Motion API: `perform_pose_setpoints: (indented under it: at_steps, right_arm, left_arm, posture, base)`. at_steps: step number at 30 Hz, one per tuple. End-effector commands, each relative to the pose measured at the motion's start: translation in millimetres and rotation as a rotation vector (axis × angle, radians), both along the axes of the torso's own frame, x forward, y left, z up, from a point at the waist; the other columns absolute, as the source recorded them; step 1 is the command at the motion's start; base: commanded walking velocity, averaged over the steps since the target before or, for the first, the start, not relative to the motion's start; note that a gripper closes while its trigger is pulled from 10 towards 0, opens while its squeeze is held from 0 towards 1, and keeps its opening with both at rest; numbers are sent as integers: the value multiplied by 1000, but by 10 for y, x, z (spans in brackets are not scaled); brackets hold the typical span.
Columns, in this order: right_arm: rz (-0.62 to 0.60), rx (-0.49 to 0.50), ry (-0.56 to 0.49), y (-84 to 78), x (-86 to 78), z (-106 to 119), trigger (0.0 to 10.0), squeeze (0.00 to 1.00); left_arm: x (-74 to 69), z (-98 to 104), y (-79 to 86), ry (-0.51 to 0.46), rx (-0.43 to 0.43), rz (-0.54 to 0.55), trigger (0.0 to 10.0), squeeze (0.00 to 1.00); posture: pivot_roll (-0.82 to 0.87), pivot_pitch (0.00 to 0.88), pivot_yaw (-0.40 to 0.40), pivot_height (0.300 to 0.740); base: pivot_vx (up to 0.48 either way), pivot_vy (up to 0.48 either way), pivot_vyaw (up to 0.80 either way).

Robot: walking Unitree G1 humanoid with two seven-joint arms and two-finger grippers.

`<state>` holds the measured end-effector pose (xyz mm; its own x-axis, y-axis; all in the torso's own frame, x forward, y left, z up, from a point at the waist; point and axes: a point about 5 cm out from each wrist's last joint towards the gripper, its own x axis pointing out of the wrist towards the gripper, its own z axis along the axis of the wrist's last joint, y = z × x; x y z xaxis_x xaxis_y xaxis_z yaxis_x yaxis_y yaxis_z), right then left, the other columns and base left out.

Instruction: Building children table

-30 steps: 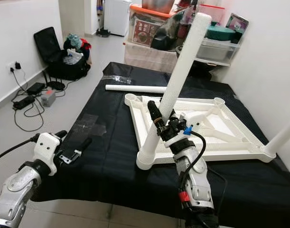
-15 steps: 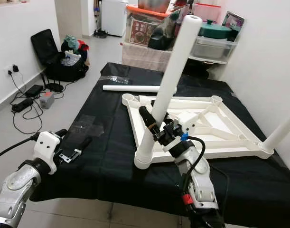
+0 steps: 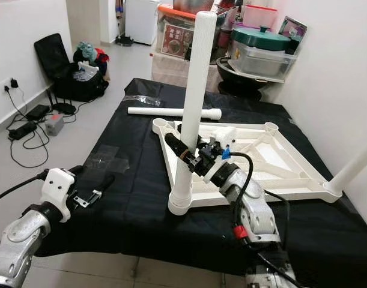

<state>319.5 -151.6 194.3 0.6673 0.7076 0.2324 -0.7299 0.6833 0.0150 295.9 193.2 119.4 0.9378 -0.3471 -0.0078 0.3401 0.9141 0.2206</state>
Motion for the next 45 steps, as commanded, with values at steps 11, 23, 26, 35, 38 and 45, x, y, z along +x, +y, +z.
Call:
perform_pose_setpoints:
  at_steps: [11, 23, 26, 35, 38, 45]
  right_arm:
    - [191, 30, 204, 217, -166, -366, 0, 0]
    - [456, 26, 165, 384, -217, -217, 0, 0]
    - [491, 13, 164, 398, -230, -203, 0, 0]
    - [564, 22, 121, 506, -221, -89, 0, 0]
    - [577, 57, 95, 564, -260, -34, 0, 0]
    - [566, 129, 66, 615, -289, 25, 0, 0]
  left_arm:
    - [6, 18, -83, 14, -2, -46, 10000, 0]
    - [-98, -52, -98, 24, -32, -23, 10000, 0]
    - [-90, -39, -91, 23, -37, -20, 10000, 0]
    - [-62, -19, -99, 16, -45, -13, 10000, 0]
    - [-71, -17, -107, 14, -43, -16, 10000, 0]
    - [-76, -22, -78, 17, -37, -13, 10000, 0]
  posture:
    - [93, 0, -120, 740]
    - [127, 0, -134, 740]
    - [131, 0, -135, 740]
    - [130, 0, -132, 740]
    - [150, 0, -134, 740]
    - [142, 0, -126, 740]
  base:
    - [0, 0, 0]
    - [0, 0, 0]
    - [0, 0, 0]
    - [0, 0, 0]
    - [0, 0, 0]
    - [0, 0, 0]
